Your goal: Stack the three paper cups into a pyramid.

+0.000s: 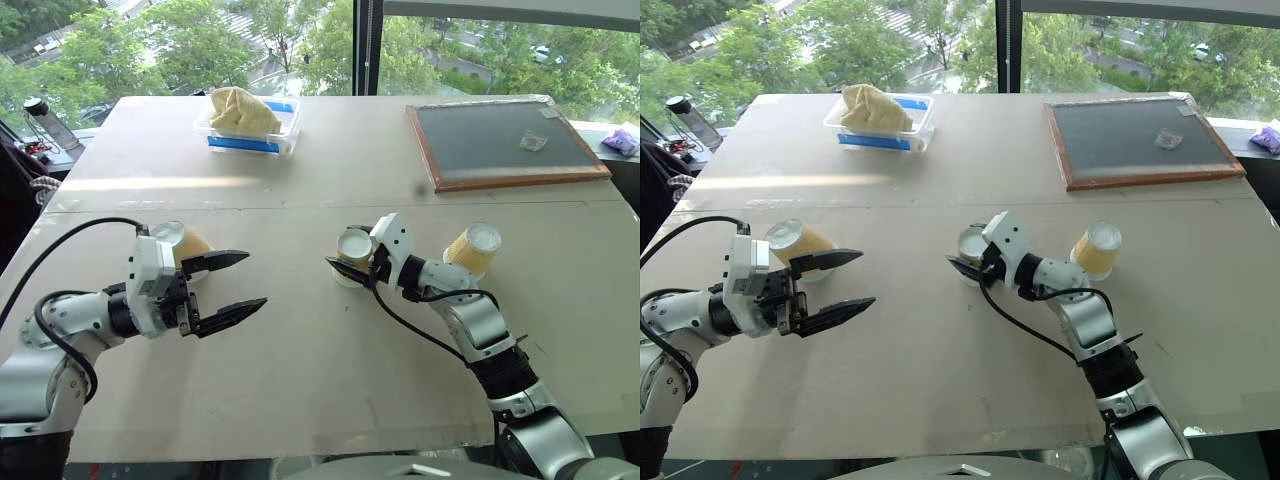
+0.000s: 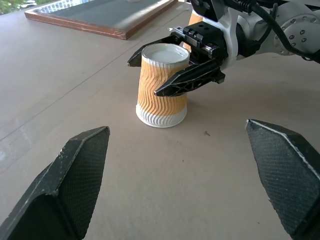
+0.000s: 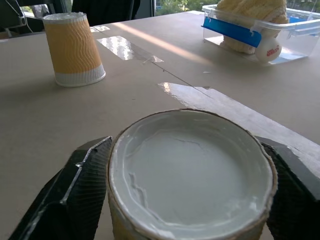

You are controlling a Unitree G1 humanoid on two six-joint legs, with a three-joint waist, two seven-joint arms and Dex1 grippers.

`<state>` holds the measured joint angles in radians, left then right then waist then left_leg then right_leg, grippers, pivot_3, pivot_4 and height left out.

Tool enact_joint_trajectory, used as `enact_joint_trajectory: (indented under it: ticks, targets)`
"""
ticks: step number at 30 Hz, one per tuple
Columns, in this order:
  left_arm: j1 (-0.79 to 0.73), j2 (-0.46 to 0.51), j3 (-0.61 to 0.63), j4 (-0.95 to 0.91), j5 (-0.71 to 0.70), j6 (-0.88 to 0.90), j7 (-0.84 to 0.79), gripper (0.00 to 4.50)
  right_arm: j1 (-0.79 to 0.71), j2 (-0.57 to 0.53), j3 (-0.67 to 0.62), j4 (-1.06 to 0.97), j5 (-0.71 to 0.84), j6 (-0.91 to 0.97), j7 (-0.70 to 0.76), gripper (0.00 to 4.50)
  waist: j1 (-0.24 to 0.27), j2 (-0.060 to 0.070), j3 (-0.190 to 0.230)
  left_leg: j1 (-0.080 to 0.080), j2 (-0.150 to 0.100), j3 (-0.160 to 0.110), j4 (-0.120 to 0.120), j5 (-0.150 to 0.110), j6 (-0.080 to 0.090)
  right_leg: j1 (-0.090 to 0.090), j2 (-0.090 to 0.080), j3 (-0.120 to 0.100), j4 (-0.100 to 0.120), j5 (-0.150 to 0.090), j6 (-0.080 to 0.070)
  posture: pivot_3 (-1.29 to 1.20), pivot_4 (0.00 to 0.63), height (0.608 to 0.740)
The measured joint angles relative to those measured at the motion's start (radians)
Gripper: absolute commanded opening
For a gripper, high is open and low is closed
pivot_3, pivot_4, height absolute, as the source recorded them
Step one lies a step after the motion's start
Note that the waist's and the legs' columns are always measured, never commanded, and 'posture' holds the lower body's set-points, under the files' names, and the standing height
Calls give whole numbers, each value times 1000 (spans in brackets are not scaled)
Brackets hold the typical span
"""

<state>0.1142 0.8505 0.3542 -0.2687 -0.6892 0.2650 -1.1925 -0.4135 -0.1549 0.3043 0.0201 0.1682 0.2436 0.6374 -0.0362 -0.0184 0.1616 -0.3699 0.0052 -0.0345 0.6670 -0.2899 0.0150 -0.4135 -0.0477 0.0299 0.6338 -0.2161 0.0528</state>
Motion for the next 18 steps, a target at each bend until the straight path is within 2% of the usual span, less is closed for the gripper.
enact_joint_trajectory:
  ticks: [3,8,10,12,18]
  targets:
    - [4,-3,-1,-16,0,0,0,4500,8,-12,-24,-26,7,-15,4,4448,0,0,0,0,0,-1,0,0,0,0,0,-1,0,0,0,0,150,740]
    - [-40,-3,-16,-16,1,2,-7,4500,39,-61,-88,-213,76,33,16,4448,1,0,0,-1,0,-1,0,0,0,0,0,-1,0,0,0,0,150,740]
    - [-80,-3,-41,-18,0,9,-14,4500,98,-103,-123,-303,95,34,15,4448,11,0,0,-2,-1,-2,0,0,0,0,0,-3,-1,0,0,0,150,740]
    - [-149,-3,-93,-20,1,28,-25,4500,187,-148,-200,-389,103,25,-11,4448,24,1,1,-4,-2,-1,1,0,0,0,-1,-4,-2,0,0,0,150,740]
    - [-291,-4,-194,-58,-22,136,-11,4500,344,-194,-413,-469,42,-51,-145,4448,23,0,0,-6,-3,-1,2,0,0,0,0,-5,-2,0,0,0,150,740]
